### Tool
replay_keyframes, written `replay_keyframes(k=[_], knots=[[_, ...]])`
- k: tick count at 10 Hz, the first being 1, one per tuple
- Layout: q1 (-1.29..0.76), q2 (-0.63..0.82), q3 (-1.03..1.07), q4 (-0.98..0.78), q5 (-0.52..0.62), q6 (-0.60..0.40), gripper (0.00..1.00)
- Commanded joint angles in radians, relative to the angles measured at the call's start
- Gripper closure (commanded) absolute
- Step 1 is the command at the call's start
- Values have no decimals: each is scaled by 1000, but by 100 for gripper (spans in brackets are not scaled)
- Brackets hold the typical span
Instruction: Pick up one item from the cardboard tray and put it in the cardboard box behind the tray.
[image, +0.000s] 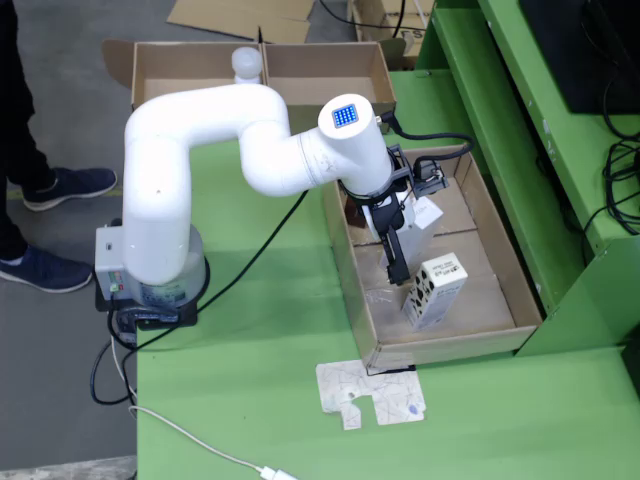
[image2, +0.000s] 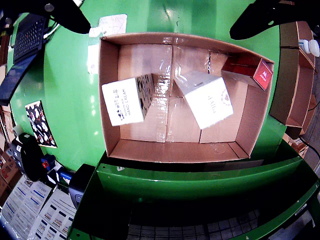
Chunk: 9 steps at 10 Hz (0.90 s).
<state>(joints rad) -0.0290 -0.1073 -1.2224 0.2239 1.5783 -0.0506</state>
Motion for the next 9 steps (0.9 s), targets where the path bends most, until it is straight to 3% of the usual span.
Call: replay_keyframes(k=[1, 9], knots=[[-20, 8, 34, 39, 29, -52, 0], [-76, -32, 1, 157, 93, -136, 0]])
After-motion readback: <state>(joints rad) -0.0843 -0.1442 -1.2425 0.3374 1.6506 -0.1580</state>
